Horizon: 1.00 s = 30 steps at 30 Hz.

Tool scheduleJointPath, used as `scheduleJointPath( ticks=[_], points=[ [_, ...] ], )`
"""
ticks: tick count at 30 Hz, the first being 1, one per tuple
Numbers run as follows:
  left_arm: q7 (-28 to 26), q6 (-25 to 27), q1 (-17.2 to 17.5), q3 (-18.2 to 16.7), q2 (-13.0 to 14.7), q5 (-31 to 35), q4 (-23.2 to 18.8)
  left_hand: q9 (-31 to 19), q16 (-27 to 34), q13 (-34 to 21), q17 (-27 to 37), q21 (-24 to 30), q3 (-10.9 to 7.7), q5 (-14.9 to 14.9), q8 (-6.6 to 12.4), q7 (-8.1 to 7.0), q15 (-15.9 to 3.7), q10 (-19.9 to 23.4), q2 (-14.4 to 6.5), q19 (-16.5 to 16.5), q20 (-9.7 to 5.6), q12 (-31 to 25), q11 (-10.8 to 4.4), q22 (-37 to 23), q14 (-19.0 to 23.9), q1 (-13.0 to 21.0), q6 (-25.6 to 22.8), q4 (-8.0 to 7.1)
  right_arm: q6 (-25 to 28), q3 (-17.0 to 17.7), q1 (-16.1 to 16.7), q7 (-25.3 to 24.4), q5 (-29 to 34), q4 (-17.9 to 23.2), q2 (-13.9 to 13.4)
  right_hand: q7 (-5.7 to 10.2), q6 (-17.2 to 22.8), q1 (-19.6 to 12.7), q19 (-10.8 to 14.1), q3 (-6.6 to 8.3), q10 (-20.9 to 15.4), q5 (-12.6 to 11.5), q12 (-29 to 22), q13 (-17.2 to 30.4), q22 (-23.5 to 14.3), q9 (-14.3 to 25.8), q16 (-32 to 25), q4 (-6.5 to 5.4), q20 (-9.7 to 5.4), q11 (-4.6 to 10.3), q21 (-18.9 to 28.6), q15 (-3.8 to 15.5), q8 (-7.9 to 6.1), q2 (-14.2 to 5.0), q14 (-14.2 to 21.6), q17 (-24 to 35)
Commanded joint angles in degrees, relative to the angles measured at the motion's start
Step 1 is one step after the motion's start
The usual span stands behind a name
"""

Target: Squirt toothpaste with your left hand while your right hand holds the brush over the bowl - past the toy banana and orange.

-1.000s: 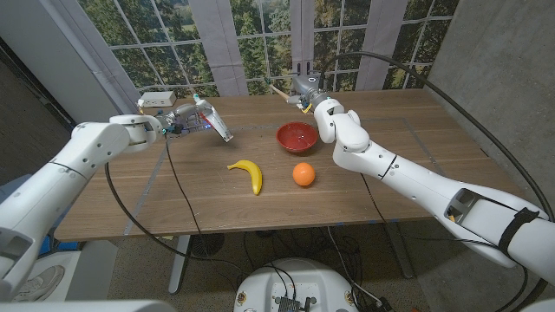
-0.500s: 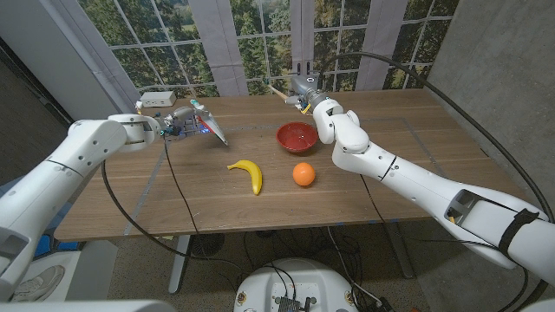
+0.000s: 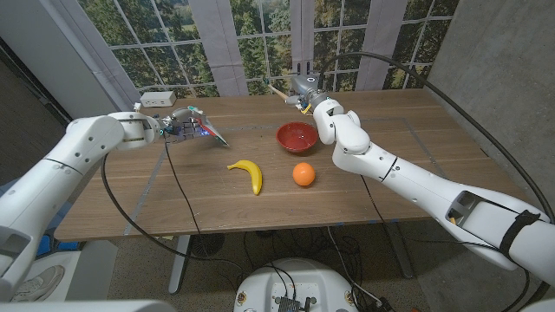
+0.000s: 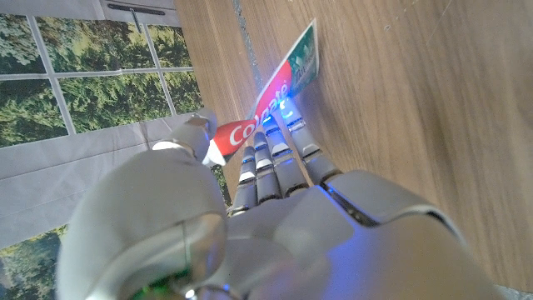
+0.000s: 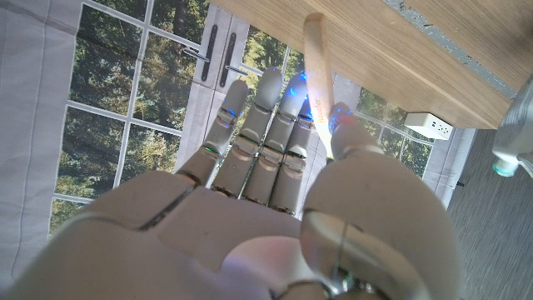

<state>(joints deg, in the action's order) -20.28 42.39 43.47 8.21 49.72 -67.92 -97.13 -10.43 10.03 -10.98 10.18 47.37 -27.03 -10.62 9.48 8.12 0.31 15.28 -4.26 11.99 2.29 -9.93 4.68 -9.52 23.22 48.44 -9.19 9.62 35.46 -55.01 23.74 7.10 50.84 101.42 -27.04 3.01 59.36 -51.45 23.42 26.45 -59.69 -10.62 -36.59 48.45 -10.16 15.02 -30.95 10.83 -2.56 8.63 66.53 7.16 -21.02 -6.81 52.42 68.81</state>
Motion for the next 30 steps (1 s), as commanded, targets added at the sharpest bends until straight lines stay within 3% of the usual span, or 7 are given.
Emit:
scheduleJointPath(
  ticks=[1, 7, 13, 15, 16, 23, 30],
  points=[
    [-3.7, 0.7, 1.11, -1.39, -0.6, -3.84, -0.75, -0.03, 0.02, 0.32, -0.21, -5.87, 2.48, -0.04, 0.3, 4.18, 4.04, -9.39, 0.92, -6.31, 2.01, -0.2, 2.51, -0.08, -9.72, -1.13, 8.57, -0.19, 0.06, 0.36, 0.28, 0.19, 0.22, 0.4, -0.12, 0.99, 1.49, -1.03, -0.13, 3.03, -2.24, -0.31, 0.08, 0.06, -0.02, 0.3, -0.03, -2.21, -4.19, 2.36, 0.34, 5.19, -0.19, -0.93, 0.73, 0.17],
    [-4.61, -1.09, 2.1, -1.46, -0.31, -3.2, -1.78, 0.09, -0.08, 0.45, -0.4, -14.3, 4.93, 0.07, 0.53, 4.05, 6.35, -20.81, 0.55, -12.89, 1.52, -0.22, 3.6, -0.09, -21.08, -4.04, 18.42, -0.67, 0.07, 0.43, 0.35, 0.12, 0.24, 0.34, -0.05, 1.03, 1.47, -1.05, -0.17, 3.08, -2.07, -0.33, -0.04, 0.43, -0.02, 0.29, 0.07, -2.23, -4.23, 2.33, 0.33, 5.18, -0.15, -0.99, 0.59, 0.12],
    [-9.3, -5.15, 4.33, -1.54, -0.58, 0.36, -5.06, 0.14, -0.41, 0.48, -0.33, -22.65, 5.94, 0.23, 0.42, 2.08, 7.27, -33.85, 0.14, -19.39, 2.04, -0.04, 3.93, -0.17, -33.94, -7.3, 28.19, -0.82, 0.14, 0.36, 0.31, 0.09, 0.35, 0.09, 0.1, 0.93, 1.47, -1.03, -0.2, 3.03, -2.17, -0.3, 0.1, 0.21, -0.03, 0.36, -0.01, -2.24, -4.29, 2.48, 0.33, 5.15, -0.16, -0.97, 0.66, 0.17],
    [-10.3, -6.74, 4.91, -1.0, -0.4, 2.63, -6.08, 0.14, -0.49, 0.48, -0.29, -24.93, 6.12, 0.31, 0.19, 0.41, 7.02, -38.42, 0.09, -21.32, 2.28, 0.01, 3.72, -0.25, -38.28, -8.26, 31.9, -0.83, 0.16, 0.36, 0.28, 0.1, 0.31, -0.01, 0.18, 0.9, 1.52, -1.04, -0.07, 3.03, -2.29, -0.3, 0.15, 0.07, -0.03, 0.36, -0.04, -2.24, -4.24, 2.51, 0.38, 5.17, -0.16, -0.99, 0.7, 0.18],
    [-10.67, -7.38, 5.12, -0.71, -0.28, 3.71, -6.51, 0.13, -0.36, 0.49, -0.25, -26.78, 6.41, 0.41, 0.4, -1.31, 6.95, -41.67, 0.23, -23.17, 2.09, 0.0, 3.3, -0.32, -41.31, -9.3, 34.37, -0.94, 0.15, 0.35, 0.24, 0.13, 0.28, -0.08, 0.21, 0.91, 1.52, -1.06, -0.16, 3.05, -2.25, -0.3, 0.18, 0.03, -0.03, 0.34, -0.01, -2.21, -4.23, 2.41, 0.35, 5.19, -0.15, -0.97, 0.63, 0.17],
    [-3.6, -19.1, 8.4, -0.38, -0.95, 10.71, -5.65, 0.08, -0.23, 0.4, -0.12, -32.5, 8.27, 0.68, 0.76, -9.27, 6.35, -46.88, 1.41, -30.34, 2.71, -0.67, 0.51, -0.61, -49.89, -14.6, 39.2, -1.89, 0.4, 0.24, -0.13, 0.62, -0.08, -0.76, 0.62, 1.0, 1.47, -1.02, -0.17, 3.06, -2.11, -0.29, 0.09, 0.35, -0.03, 0.32, 0.04, -2.27, -4.22, 2.51, 0.36, 5.14, -0.07, -1.03, 0.59, 0.13],
    [5.44, -31.16, 9.99, -0.2, -3.36, 15.43, -1.46, 0.12, 0.01, 0.46, -0.08, -34.72, 9.85, 0.82, 1.33, -12.33, 4.63, -47.1, 1.49, -33.57, 3.04, -1.08, -2.04, -0.82, -52.2, -19.45, 38.2, -3.36, 1.31, -0.07, -0.58, 1.26, -0.6, -1.76, 1.21, 0.93, 1.53, -1.0, -0.07, 3.03, -2.19, -0.28, 0.19, 0.2, -0.02, 0.26, 0.04, -2.25, -4.17, 2.41, 0.4, 5.17, -0.02, -0.95, 0.55, 0.14]
  ],
)
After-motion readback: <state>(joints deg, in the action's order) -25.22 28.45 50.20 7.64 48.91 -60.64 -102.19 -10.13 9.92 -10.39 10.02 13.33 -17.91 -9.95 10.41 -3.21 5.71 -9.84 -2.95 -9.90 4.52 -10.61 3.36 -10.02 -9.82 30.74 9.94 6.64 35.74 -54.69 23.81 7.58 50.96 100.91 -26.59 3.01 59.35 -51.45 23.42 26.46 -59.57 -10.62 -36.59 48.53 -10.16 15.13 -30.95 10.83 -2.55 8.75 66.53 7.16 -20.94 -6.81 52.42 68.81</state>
